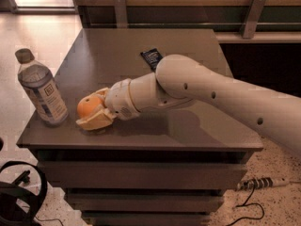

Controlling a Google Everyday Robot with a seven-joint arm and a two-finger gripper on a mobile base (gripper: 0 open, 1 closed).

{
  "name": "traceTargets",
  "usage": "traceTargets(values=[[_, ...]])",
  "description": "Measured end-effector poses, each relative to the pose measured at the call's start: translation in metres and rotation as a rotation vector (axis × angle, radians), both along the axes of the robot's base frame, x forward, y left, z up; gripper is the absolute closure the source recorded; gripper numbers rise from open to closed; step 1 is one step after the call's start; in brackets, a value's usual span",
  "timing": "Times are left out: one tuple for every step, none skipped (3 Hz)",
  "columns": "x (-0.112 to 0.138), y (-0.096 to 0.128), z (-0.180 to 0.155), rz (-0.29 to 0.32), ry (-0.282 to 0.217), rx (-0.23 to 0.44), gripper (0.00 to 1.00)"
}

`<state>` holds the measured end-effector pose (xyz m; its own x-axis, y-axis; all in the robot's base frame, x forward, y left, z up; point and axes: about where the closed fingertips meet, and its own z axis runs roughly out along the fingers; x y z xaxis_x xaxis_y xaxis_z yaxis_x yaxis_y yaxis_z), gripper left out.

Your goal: Move orange near blue plastic bottle

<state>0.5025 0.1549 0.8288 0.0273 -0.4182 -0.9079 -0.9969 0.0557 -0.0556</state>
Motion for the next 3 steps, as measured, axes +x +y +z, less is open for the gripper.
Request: traceTargets(values=[[-0.0017,0.0019,0.0006,0.004,-0.002,0.0,0.82],[-0.0029,0.0037,0.0009,0.008,-0.002,-0.001,0.59],[-0.0042,0.0055,0.0012,0.012,-0.003,-0.001,0.35]])
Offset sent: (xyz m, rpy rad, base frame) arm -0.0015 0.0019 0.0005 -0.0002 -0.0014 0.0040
